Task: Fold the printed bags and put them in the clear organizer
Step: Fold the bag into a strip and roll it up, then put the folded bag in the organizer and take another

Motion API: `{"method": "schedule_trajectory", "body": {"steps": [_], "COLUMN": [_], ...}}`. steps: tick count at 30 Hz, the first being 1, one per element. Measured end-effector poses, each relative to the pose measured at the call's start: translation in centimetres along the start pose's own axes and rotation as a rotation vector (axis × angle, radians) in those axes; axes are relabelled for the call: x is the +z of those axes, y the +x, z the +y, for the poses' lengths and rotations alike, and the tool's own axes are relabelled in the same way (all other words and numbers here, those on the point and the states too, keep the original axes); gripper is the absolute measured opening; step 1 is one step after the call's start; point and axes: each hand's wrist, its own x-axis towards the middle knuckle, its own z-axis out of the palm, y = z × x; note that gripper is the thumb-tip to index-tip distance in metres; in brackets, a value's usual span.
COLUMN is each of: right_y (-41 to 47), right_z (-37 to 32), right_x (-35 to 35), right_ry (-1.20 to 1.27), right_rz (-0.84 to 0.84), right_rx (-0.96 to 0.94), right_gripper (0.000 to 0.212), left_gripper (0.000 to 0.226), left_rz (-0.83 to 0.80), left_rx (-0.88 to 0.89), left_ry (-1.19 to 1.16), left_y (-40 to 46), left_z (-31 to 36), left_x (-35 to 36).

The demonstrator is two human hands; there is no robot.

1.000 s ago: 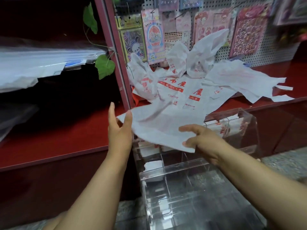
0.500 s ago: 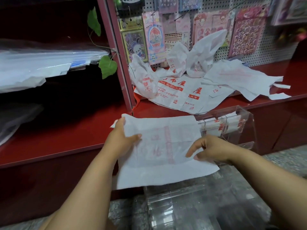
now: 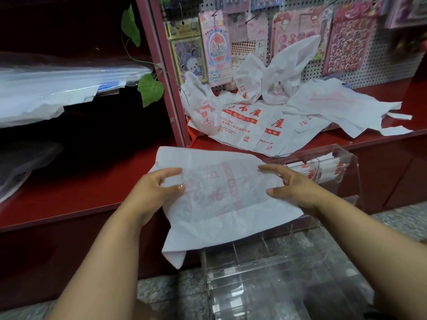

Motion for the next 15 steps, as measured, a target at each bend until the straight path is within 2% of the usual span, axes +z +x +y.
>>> {"method": "schedule_trajectory", "body": {"steps": [2,4,7,11,15], "right_y": [0.1,0.2,0.6,0.3,0.0], "right_z": [-0.1,0.1,0.5,-0.6,-2.0], "right_x": [0.0,0.2,0.4,0.2,-0.5], "right_ry": [0.057,0.184,0.2,0.247,0.28], "right_rz": [-0.051,-0.052,0.041,0.096,0.171], "right_rx": [0.03,0.084,0.034,-0.072,-0.149], "right_gripper": [0.052,0.047,0.041,0.038,0.038], "left_gripper": [0.045,0.034,0.022,0.019,0.04], "left_rz": [-0.083,-0.093,-0.006,0.09,-0.028], "left_rx": [0.0,-0.001,0.008,0.063,0.042], "left_ry": [0.006,0.047,0.082,-0.026,-0.179], "left_y": [-0.4,-0.7,-0.8,-1.0,-1.8], "left_z": [0.0,-0.2,-0.3,0.4,1.7], "left_x": [-0.7,-1.2,-1.6,-1.9,-2.5]}}
